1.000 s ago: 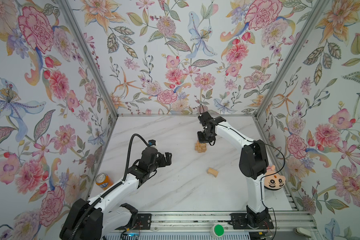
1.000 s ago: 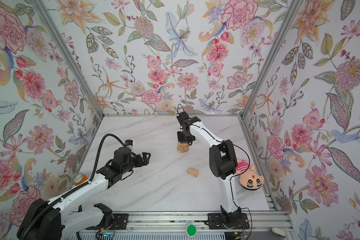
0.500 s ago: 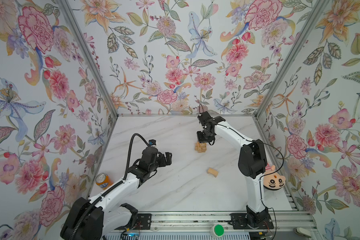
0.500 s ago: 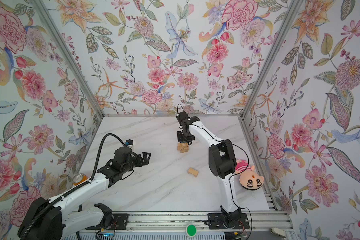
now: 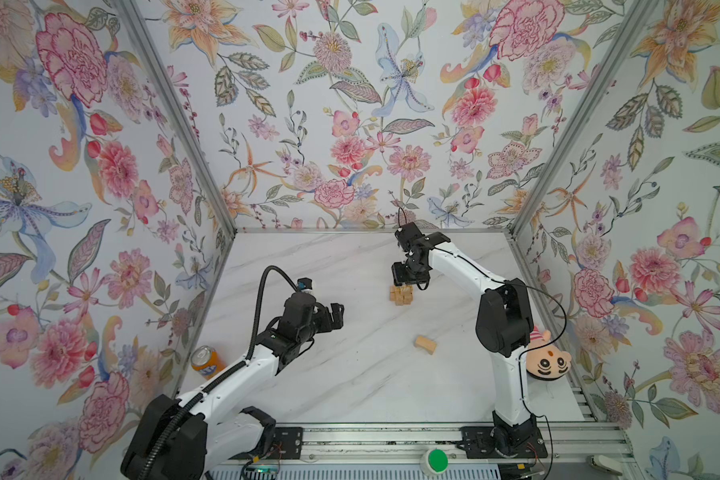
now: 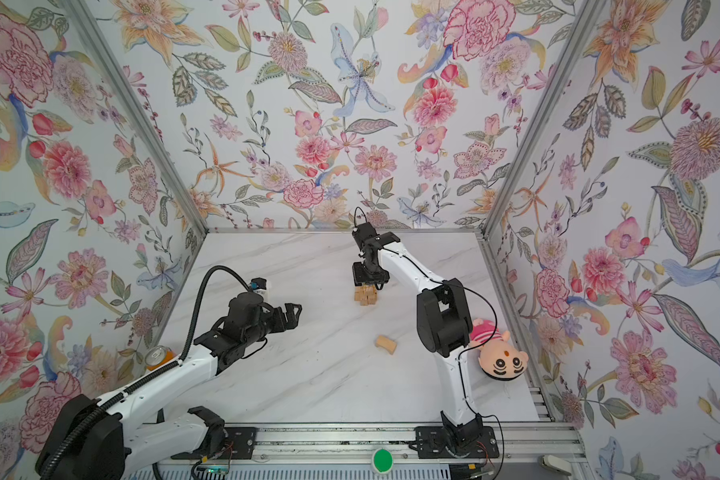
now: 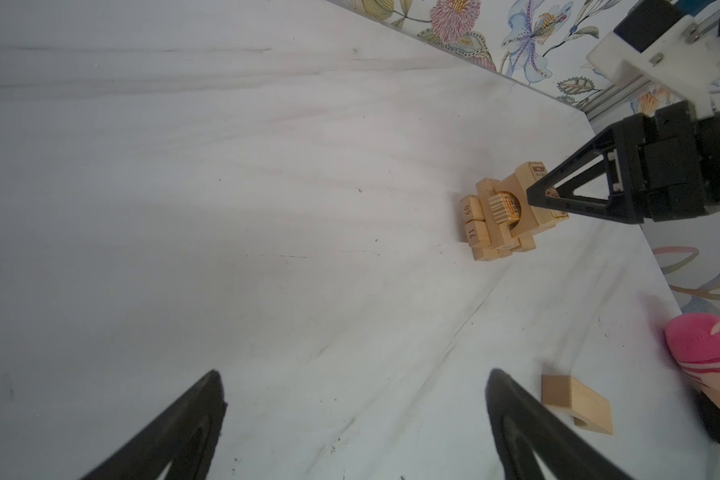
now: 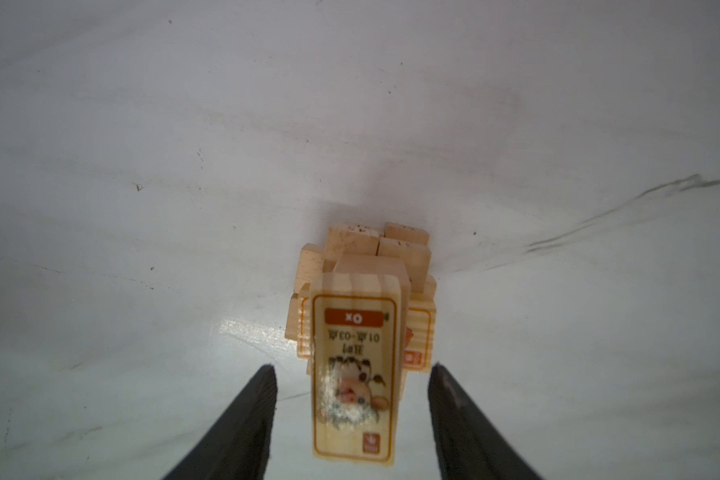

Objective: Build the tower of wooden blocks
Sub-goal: 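Lower the printed card block onto the stack top with the right gripper, then open the right gripper and raise it off the stack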

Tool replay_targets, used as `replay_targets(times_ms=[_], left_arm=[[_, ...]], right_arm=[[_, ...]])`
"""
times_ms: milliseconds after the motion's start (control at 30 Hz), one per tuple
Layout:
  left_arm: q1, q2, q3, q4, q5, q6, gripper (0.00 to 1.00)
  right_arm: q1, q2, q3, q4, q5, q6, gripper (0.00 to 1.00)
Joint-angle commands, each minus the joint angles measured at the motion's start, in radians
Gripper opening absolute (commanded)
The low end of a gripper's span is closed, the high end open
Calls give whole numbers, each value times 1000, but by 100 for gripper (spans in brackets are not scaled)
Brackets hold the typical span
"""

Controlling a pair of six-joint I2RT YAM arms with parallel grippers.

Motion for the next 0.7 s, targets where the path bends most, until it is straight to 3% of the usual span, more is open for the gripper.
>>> replay_targets(times_ms=[0, 667], left_arm=[[-7, -8, 29, -9, -17, 21, 99], [-7, -40, 18, -16, -16, 25, 99]], right_arm=[[1, -38, 33, -28, 20, -5, 63], [-1, -20, 31, -32, 24, 7, 46]])
